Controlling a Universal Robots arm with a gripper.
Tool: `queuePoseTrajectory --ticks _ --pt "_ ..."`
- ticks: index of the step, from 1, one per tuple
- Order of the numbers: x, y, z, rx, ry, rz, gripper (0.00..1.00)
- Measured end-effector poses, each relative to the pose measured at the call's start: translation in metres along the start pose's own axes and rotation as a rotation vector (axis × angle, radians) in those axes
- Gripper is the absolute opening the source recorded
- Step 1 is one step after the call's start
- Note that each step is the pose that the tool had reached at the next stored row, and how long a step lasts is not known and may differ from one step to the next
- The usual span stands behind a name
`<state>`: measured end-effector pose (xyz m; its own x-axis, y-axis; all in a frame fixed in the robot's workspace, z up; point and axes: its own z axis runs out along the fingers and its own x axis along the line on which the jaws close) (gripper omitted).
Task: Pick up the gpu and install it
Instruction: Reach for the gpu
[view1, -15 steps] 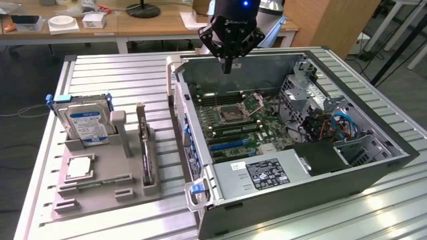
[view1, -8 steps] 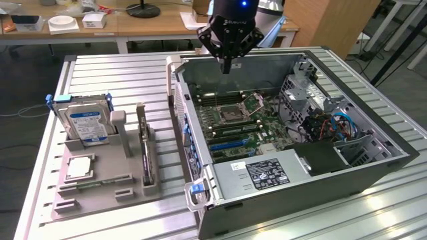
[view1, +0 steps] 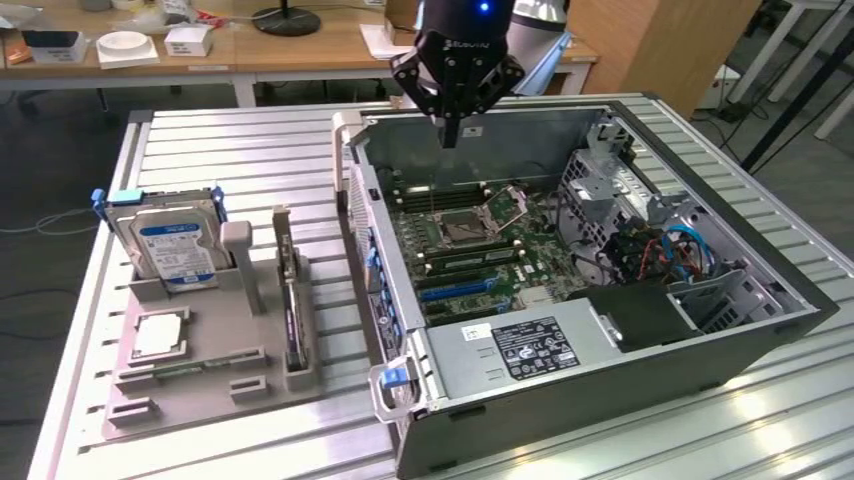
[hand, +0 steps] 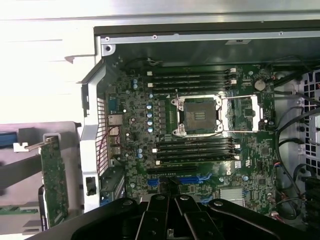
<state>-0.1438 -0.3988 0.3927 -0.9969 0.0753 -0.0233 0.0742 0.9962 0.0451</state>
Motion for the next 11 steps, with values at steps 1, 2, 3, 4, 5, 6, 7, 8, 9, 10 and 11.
queuePoseTrajectory --ticks 1,2,3,4,5,6,7,8,9,10,11 --pt "0.0004 0.0000 0.0000 0.0000 0.0000 0.000 0.11" --pt "0.0009 -0.0001 0.0000 0.0000 0.0000 0.000 0.11" --pt "0.0014 -0.0001 0.0000 0.0000 0.0000 0.000 0.11" --pt "0.0019 -0.0002 0.0000 0.0000 0.0000 0.000 0.11" --pt "0.0025 -0.0002 0.0000 0.0000 0.0000 0.000 0.11" --pt "0.0031 -0.0003 0.0000 0.0000 0.0000 0.000 0.11" --pt "0.0037 -0.0003 0.0000 0.0000 0.0000 0.000 0.11" --pt "0.0043 -0.0003 0.0000 0.0000 0.0000 0.000 0.11" --pt "0.0049 -0.0004 -0.0001 0.0000 0.0000 0.000 0.11" --pt "0.0055 -0.0004 -0.0001 0.0000 0.0000 0.000 0.11" --pt "0.0062 -0.0005 -0.0001 0.0000 0.0000 0.000 0.11"
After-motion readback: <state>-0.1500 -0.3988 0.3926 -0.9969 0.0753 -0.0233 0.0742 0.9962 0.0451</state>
